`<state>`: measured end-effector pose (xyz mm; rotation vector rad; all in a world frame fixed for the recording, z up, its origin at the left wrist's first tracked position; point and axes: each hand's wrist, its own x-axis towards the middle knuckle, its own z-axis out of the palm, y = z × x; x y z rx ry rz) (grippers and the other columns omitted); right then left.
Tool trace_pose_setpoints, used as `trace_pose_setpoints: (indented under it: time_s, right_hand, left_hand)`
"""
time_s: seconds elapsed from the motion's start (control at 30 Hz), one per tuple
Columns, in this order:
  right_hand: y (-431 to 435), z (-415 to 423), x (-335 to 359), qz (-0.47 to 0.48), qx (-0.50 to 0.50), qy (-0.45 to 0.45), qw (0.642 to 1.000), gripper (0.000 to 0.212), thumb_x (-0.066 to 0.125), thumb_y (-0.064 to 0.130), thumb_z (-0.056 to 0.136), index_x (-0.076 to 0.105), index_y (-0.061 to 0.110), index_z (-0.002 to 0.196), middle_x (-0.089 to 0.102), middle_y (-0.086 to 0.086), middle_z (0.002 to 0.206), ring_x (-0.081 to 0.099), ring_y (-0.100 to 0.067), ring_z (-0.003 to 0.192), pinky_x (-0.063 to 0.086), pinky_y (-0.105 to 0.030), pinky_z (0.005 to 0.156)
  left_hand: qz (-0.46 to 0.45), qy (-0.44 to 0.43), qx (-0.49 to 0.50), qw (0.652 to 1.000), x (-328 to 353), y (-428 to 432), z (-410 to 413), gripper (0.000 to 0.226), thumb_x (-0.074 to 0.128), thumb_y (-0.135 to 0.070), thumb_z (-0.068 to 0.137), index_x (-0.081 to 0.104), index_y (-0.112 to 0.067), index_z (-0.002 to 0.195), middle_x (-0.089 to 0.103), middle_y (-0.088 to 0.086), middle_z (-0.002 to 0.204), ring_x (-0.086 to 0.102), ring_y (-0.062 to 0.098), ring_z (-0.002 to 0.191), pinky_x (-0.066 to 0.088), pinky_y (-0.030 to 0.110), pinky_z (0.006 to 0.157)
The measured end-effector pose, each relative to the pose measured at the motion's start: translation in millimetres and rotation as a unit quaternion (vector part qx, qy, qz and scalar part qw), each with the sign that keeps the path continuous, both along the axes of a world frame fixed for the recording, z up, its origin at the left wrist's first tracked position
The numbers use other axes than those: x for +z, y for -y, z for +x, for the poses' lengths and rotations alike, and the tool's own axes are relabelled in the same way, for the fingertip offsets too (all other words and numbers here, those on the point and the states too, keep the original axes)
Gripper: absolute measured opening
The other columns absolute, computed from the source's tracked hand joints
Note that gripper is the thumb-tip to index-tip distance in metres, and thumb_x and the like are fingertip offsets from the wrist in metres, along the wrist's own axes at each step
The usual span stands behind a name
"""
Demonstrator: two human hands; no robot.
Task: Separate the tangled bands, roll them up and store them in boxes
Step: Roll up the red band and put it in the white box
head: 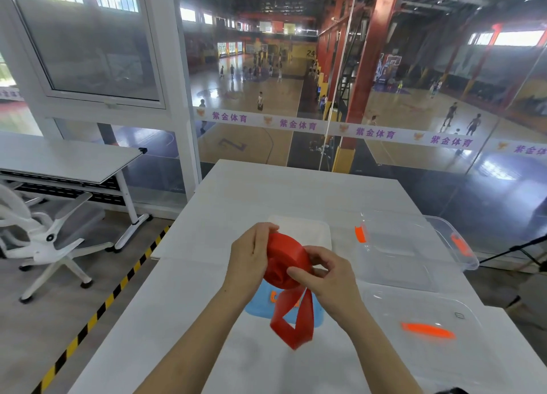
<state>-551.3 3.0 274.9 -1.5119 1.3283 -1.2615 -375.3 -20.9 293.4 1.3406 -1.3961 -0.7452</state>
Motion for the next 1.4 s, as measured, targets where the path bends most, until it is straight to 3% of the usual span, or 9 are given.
trace_pose_setpoints:
  time_s: [0.13, 0.2, 0.3, 0.5, 0.7, 0.93, 1.03, 1.27, 1.4]
  right_hand:
    - [0.2, 3.1, 4.6, -0.027, 0.033, -0.097, 0.994, 0.033, 0.09, 0.021, 0.076, 0.077, 0.033, 0.104, 0.077, 0.017, 0.099, 0.072, -0.006, 0.096, 0.058, -0.019, 0.084]
    - [-1.4, 5.0, 5.8, -0.018, 0.047, -0.073, 0.996, 0.034, 0.088, 0.02, 0.079, 0.077, 0.033, 0.109, 0.078, 0.015, 0.103, 0.072, -0.006, 0.099, 0.057, -0.015, 0.081]
    - [-2.4, 3.7, 2.4, 0.001, 0.059, -0.053, 0.997, 0.036, 0.089, 0.018, 0.08, 0.078, 0.034, 0.109, 0.079, 0.015, 0.104, 0.074, -0.007, 0.099, 0.058, -0.019, 0.088]
    - [-7.6, 7.3, -14.3, 0.036, 0.034, -0.001, 0.999, 0.035, 0.09, 0.017, 0.078, 0.079, 0.032, 0.108, 0.081, 0.008, 0.103, 0.077, -0.015, 0.1, 0.061, -0.041, 0.099]
    - [-6.4, 9.7, -6.7, 0.003, 0.001, 0.031, 1.0, 0.035, 0.09, 0.012, 0.08, 0.078, 0.036, 0.102, 0.081, 0.011, 0.096, 0.077, -0.011, 0.093, 0.061, -0.024, 0.086]
    - [1.7, 3.5, 6.8, -0.025, 0.006, -0.06, 0.998, 0.023, 0.088, 0.019, 0.082, 0.079, 0.034, 0.098, 0.08, 0.012, 0.088, 0.076, -0.008, 0.084, 0.06, -0.023, 0.082]
    - [-0.8, 8.3, 11.2, -0.034, 0.035, -0.108, 0.993, 0.022, 0.084, 0.024, 0.084, 0.079, 0.034, 0.102, 0.079, 0.016, 0.091, 0.075, -0.008, 0.09, 0.058, -0.02, 0.086]
    - [-3.7, 13.7, 9.6, -0.021, 0.056, -0.051, 0.997, 0.046, 0.09, 0.022, 0.081, 0.072, 0.046, 0.116, 0.077, 0.025, 0.109, 0.073, -0.003, 0.107, 0.055, -0.018, 0.096]
    - [-5.0, 15.2, -3.4, -0.042, 0.022, -0.026, 0.999, 0.045, 0.09, 0.019, 0.081, 0.071, 0.034, 0.118, 0.076, 0.018, 0.112, 0.074, -0.009, 0.109, 0.058, -0.024, 0.097]
  left_hand:
    - [-0.068, 0.167, -0.033, 0.983, -2.6, -1.0, -8.7, 0.04, 0.03, -0.032, 0.103, 0.067, -0.02, 0.092, 0.065, -0.006, 0.089, 0.06, 0.009, 0.084, 0.049, 0.026, 0.079]
    - [-0.079, 0.17, 0.001, 0.982, -4.0, -1.8, -12.7, 0.042, 0.029, -0.031, 0.1, 0.063, -0.013, 0.086, 0.064, 0.001, 0.082, 0.059, 0.017, 0.078, 0.051, 0.036, 0.075]
    - [-0.048, 0.06, 0.06, 0.995, -4.0, -0.8, -11.9, 0.05, 0.029, -0.037, 0.104, 0.063, -0.011, 0.079, 0.067, 0.003, 0.077, 0.063, 0.02, 0.077, 0.053, 0.04, 0.076]
    - [0.029, -0.142, 0.149, 0.978, 8.3, 6.1, -10.5, 0.061, 0.025, -0.041, 0.113, 0.069, -0.012, 0.084, 0.073, 0.004, 0.088, 0.066, 0.017, 0.087, 0.045, 0.022, 0.072]
    - [0.069, -0.214, 0.138, 0.964, 2.3, 10.5, -13.1, 0.069, 0.019, -0.048, 0.112, 0.071, -0.01, 0.089, 0.074, 0.008, 0.086, 0.069, 0.02, 0.085, 0.048, 0.028, 0.069]
    - [-0.019, 0.013, 0.038, 0.999, 1.6, 10.2, -2.3, 0.053, 0.025, -0.047, 0.107, 0.071, -0.031, 0.087, 0.072, -0.011, 0.091, 0.066, 0.005, 0.088, 0.052, 0.025, 0.078]
    - [-0.052, 0.151, 0.014, 0.987, 1.1, 8.7, -10.9, 0.052, 0.018, -0.052, 0.098, 0.061, -0.033, 0.076, 0.065, -0.008, 0.08, 0.063, 0.014, 0.08, 0.05, 0.032, 0.076]
    - [-0.001, -0.062, 0.103, 0.993, -0.5, 13.1, -7.3, 0.068, 0.024, -0.045, 0.112, 0.068, -0.016, 0.069, 0.07, -0.002, 0.068, 0.067, 0.01, 0.072, 0.053, 0.029, 0.069]
    - [0.05, -0.145, 0.151, 0.977, -0.8, 16.6, -5.1, 0.071, 0.019, -0.049, 0.112, 0.071, -0.014, 0.077, 0.072, 0.004, 0.078, 0.07, 0.02, 0.082, 0.052, 0.029, 0.07]
